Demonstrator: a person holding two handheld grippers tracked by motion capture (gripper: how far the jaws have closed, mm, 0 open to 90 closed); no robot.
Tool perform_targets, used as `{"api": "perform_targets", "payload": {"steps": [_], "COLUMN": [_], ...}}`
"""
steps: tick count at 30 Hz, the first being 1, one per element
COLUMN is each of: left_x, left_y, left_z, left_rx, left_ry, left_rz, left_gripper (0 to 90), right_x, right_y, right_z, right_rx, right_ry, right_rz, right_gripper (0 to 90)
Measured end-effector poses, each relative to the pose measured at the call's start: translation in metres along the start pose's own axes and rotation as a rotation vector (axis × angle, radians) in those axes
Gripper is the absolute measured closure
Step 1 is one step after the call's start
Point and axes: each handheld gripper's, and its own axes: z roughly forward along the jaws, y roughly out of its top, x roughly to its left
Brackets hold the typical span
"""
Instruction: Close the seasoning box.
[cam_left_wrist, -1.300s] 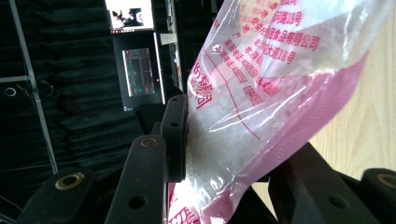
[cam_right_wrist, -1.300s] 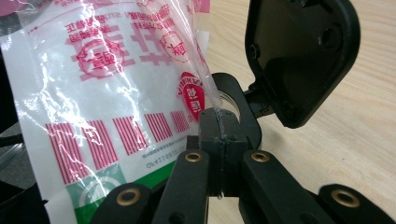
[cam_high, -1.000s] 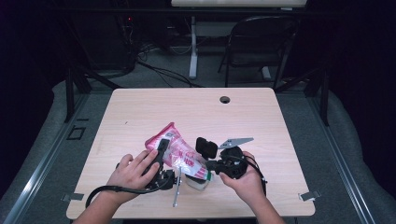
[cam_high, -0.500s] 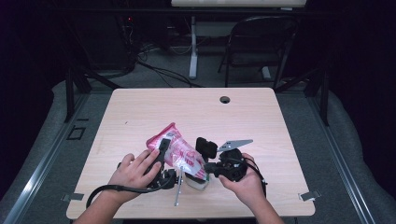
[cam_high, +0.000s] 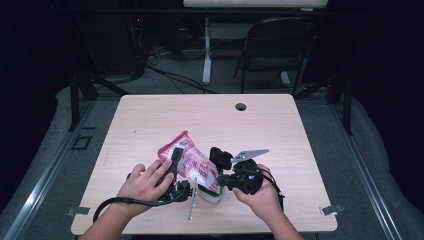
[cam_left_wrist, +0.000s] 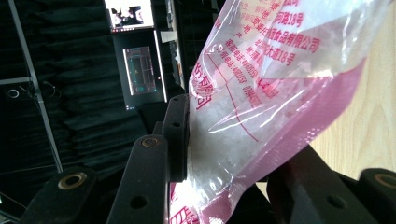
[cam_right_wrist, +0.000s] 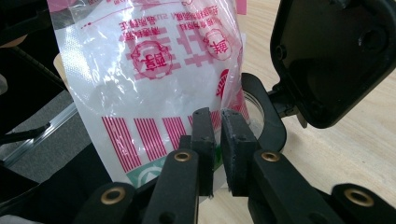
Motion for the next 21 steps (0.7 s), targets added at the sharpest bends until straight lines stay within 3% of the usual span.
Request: {"api": "perform_targets", "payload": {"steps": [14, 21], "left_x": [0.0013, 0.0017], "left_y": [0.0029, 0.0042], "left_z": [-0.0002, -0.0006], "left_rx": [0.001, 0.006], "left_ry": [0.006, 0.024], "left_rz": [0.014, 0.040], "left_gripper": [68.7, 68.7], "right_x": [-0.0013, -0.0016], "right_y": [-0.0002, -0.0003], "right_z": [0.0020, 0.0037], "right_rx": [0.000, 0.007], "right_ry": [0.002, 0.007], "right_rz": [0.008, 0.007], "right_gripper": [83.8, 83.8]}}
